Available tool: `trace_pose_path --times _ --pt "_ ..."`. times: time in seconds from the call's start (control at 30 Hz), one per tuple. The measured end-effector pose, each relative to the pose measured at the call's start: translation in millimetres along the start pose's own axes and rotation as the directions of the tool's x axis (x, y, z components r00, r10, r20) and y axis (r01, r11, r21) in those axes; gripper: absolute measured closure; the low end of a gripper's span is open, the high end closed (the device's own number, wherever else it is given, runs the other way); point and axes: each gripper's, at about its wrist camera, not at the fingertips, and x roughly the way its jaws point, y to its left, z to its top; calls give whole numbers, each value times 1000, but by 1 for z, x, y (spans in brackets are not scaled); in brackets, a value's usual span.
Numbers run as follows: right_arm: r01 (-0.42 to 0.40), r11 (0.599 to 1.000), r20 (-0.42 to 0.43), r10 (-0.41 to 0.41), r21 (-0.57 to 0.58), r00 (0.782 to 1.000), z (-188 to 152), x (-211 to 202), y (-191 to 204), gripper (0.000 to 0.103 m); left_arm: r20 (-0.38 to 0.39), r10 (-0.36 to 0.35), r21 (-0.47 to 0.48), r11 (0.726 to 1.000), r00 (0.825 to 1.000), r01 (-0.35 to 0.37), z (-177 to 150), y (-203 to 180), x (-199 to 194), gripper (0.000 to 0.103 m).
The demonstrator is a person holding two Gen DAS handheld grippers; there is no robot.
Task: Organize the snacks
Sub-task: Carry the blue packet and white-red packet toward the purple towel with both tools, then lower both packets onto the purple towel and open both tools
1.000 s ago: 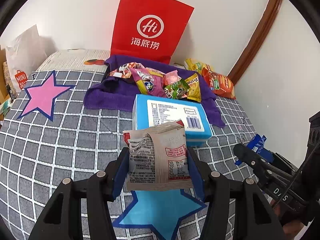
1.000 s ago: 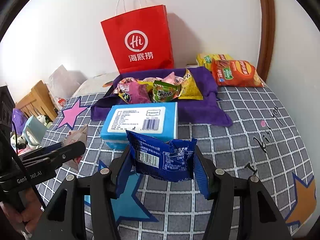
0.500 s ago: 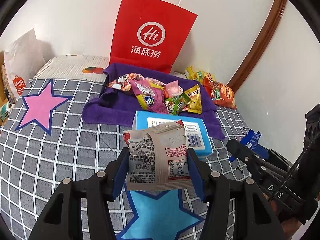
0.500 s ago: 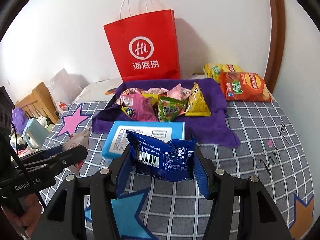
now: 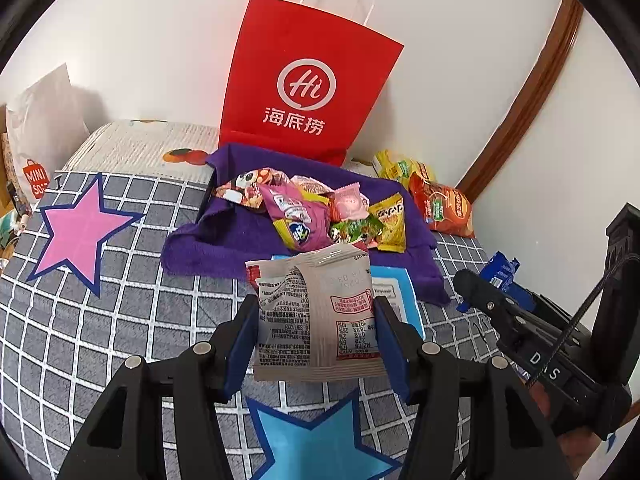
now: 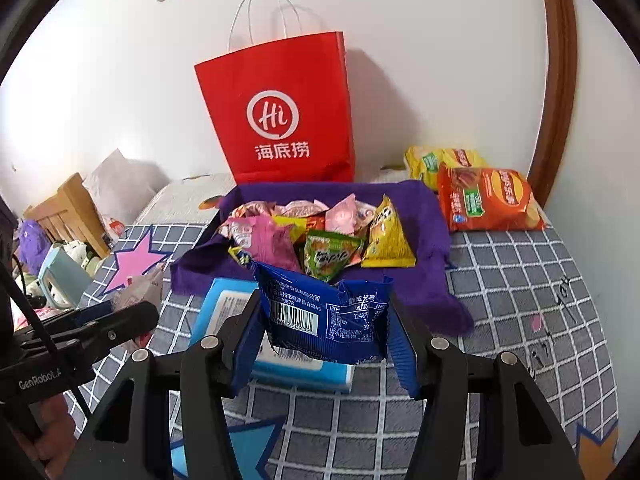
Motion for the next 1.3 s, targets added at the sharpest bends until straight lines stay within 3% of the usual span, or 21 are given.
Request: trace_pose_path --times 0.43,0.73,1.3 --pt "8 1000 -2 -8 -2 1000 24 19 -3 46 21 13 4 1000 1000 -13 24 3 10 49" --pt "30 999 11 -31 19 999 59 28 -14 46 38 32 -20 999 999 -31 50 24 16 49" --pt "-1 999 -53 3 37 999 101 102 -20 46 17 30 38 999 999 -31 102 9 70 49"
